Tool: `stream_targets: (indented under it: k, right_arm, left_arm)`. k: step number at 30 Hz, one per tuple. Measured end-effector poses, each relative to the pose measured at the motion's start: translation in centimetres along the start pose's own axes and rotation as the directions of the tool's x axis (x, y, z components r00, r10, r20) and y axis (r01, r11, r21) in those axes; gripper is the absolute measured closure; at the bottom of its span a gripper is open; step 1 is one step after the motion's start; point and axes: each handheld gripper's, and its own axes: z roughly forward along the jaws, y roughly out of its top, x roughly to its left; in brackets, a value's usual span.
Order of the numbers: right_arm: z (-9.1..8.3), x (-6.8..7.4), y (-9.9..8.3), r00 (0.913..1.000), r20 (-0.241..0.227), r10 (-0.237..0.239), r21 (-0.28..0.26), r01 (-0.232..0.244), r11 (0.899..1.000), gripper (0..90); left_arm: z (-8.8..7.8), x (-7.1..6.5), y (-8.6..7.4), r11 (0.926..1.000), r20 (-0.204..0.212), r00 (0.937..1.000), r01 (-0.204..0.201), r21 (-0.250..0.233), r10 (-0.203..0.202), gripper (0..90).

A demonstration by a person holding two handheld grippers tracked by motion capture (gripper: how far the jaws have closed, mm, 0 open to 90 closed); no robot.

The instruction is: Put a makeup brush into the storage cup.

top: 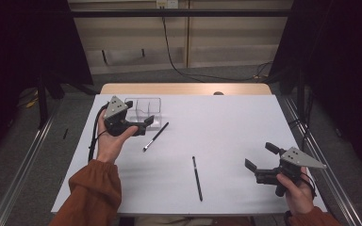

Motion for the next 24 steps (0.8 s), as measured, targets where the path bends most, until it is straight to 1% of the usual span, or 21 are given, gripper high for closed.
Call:
stream_targets:
  k: [2,4,6,8,10,12,14,15,16,17,19,22,23,24]
  right_arm:
    - [0.0,0.0,0.0,1.0000,-0.001,0.002,-0.001,-0.002,1.000,0.0]
    - [0.0,0.0,0.0,1.0000,-0.004,0.002,-0.001,-0.002,1.000,0.0]
    - [0.0,0.0,0.0,1.0000,-0.004,0.002,-0.001,-0.002,1.000,0.0]
    - [0.1,0.0,0.0,1.0000,-0.003,0.002,0.001,-0.002,1.000,0.0]
    - [0.1,0.0,0.0,1.0000,-0.002,0.002,0.001,-0.002,1.000,0.0]
    - [0.1,0.0,0.0,1.0000,-0.007,0.001,0.003,-0.001,1.000,0.0]
    - [0.1,0.0,0.0,1.0000,-0.007,0.001,0.002,-0.001,1.000,0.0]
    - [0.1,0.0,0.0,1.0000,-0.007,0.000,0.002,0.000,1.000,0.0]
    - [0.0,0.0,0.0,1.0000,-0.007,0.001,0.003,-0.001,1.000,0.0]
    - [0.0,0.0,0.0,1.0000,-0.007,0.002,0.003,-0.002,1.000,0.0]
    - [0.1,0.0,0.0,1.0000,-0.003,0.002,0.006,-0.002,1.000,0.0]
    - [0.1,0.0,0.0,1.0000,-0.005,0.000,0.005,0.000,1.000,0.0]
    - [0.1,0.0,0.0,1.0000,-0.004,0.000,0.006,0.000,1.000,0.0]
    - [0.1,0.0,0.0,1.0000,-0.004,0.001,0.005,-0.001,1.000,0.0]
  left_arm:
    - [0.4,0.2,0.1,0.9999,0.004,1.0000,0.007,0.009,-0.007,3.2]
    - [0.7,0.3,0.3,0.9998,-0.001,1.0000,-0.003,0.017,0.003,3.2]
    - [1.1,0.6,0.4,0.9997,0.006,0.9999,0.012,0.019,-0.012,3.2]
    - [1.3,0.7,0.5,0.9995,0.000,0.9999,0.011,0.029,-0.011,3.2]
    - [1.7,0.9,0.4,0.9990,0.000,1.0000,0.008,0.043,-0.008,3.3]
    - [1.9,1.1,0.4,0.9978,0.000,0.9998,0.020,0.063,-0.020,5.7]
    - [2.1,1.2,0.3,0.9965,0.009,0.9996,0.026,0.080,-0.027,5.9]
    - [2.1,1.3,0.3,0.9948,0.005,0.9999,0.015,0.101,-0.015,6.0]
    - [2.2,1.2,0.3,0.9942,0.006,0.9999,0.014,0.107,-0.015,5.9]
    - [2.2,1.3,0.4,0.9923,0.004,1.0000,0.008,0.124,-0.008,5.9]
    - [2.4,1.4,0.4,0.9891,0.012,0.9996,0.022,0.146,-0.024,5.9]
    - [2.6,1.4,0.6,0.9798,0.020,0.9996,0.017,0.199,-0.021,5.8]
    - [2.7,1.4,0.6,0.9750,0.023,0.9995,0.015,0.222,-0.021,5.8]
    - [2.9,1.4,0.6,0.9680,0.030,0.9992,0.019,0.250,-0.028,5.8]
